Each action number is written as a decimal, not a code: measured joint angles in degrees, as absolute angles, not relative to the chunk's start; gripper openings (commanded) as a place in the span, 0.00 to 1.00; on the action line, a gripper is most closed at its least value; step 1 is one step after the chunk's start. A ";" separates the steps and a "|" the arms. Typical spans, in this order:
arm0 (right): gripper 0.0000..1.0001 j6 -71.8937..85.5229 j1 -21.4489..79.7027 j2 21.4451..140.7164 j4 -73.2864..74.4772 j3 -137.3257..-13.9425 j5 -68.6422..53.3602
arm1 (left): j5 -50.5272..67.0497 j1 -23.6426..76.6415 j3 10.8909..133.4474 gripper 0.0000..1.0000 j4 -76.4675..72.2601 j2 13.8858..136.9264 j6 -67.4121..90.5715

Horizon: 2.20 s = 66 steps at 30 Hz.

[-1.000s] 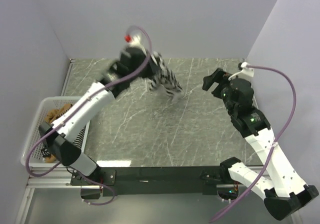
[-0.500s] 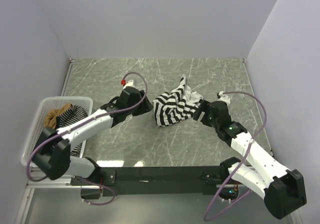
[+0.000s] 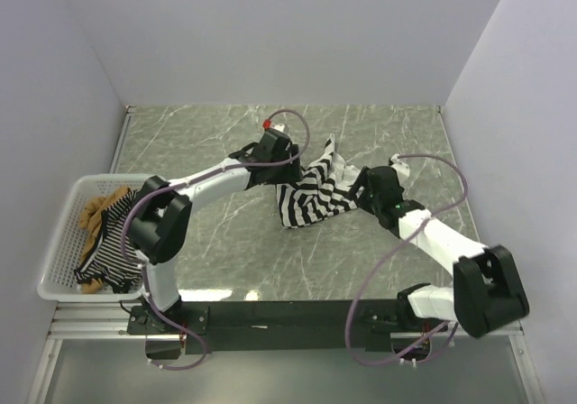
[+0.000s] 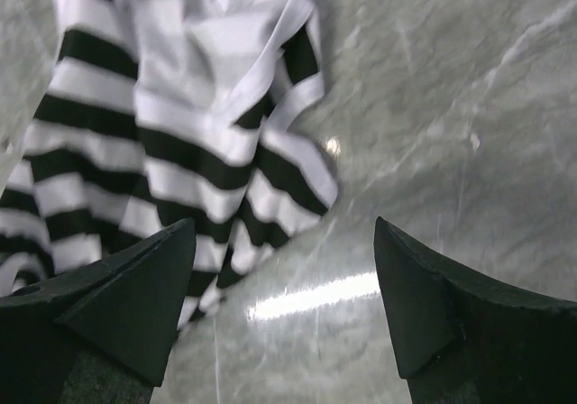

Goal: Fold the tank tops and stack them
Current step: Flatten the tank top out

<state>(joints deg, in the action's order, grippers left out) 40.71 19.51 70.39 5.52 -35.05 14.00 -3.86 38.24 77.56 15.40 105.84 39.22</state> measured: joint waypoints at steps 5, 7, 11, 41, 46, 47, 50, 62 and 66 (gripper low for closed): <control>0.84 41.71 16.05 79.44 3.77 -40.23 14.31 | -5.76 38.17 84.53 0.71 19.53 111.85 34.74; 0.81 42.02 15.05 81.71 3.03 -41.85 14.33 | -5.63 38.17 88.90 0.71 20.99 114.61 32.49; 0.73 42.59 13.56 86.28 2.33 -45.17 13.98 | -3.29 38.04 104.20 0.70 22.09 123.28 28.62; 0.00 43.81 12.21 96.18 -0.38 -48.88 12.10 | 7.88 34.68 98.52 0.67 -12.88 130.28 28.36; 0.00 43.59 12.21 96.18 0.10 -49.71 12.10 | 8.47 35.11 109.34 0.63 -11.79 133.86 27.88; 0.00 43.57 12.21 96.18 0.16 -49.87 12.05 | 8.14 35.31 111.35 0.63 -11.29 134.85 27.64; 0.00 43.57 12.21 96.18 0.27 -50.26 11.79 | 6.98 36.16 114.43 0.64 -10.81 137.53 26.28; 0.00 43.16 12.21 96.18 0.45 -50.70 11.27 | 0.69 40.60 113.56 0.35 -5.26 144.79 22.04; 0.00 42.54 12.21 96.09 1.34 -51.03 11.38 | -2.15 40.56 111.94 0.00 -6.26 144.66 22.00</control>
